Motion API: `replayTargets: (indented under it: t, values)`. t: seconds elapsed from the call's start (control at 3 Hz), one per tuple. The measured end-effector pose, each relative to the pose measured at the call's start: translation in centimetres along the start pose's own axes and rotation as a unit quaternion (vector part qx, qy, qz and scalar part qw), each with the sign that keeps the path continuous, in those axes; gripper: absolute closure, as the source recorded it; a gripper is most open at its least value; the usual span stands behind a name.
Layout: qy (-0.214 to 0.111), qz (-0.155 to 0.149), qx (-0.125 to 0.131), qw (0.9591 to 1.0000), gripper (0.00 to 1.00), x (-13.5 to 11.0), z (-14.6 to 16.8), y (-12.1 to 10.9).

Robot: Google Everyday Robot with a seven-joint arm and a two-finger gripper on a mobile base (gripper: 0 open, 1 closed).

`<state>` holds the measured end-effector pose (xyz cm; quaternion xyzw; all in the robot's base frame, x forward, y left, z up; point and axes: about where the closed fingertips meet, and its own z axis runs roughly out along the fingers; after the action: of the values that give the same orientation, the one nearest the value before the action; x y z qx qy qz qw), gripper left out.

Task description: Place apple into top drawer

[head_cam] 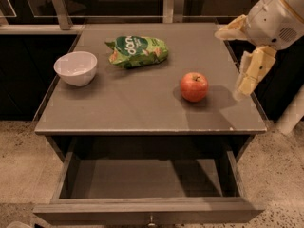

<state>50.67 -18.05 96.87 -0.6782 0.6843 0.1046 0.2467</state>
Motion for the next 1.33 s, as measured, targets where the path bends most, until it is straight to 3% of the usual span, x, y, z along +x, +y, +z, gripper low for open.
replayTargets:
  t: [0.33,0.67,1.0,1.33]
  values:
    - [-0.047,-0.004,-0.004,0.9989,0.0,-0.7,1.6,-1.8]
    - [-0.05,-0.003,-0.005,0.9988,0.0,-0.7,1.8,-1.9]
    - [-0.058,0.035,-0.019,0.9975,0.0,1.7,3.5,-2.1]
    - [-0.09,0.108,-0.055,0.9886,0.0,6.8,7.9,-1.1]
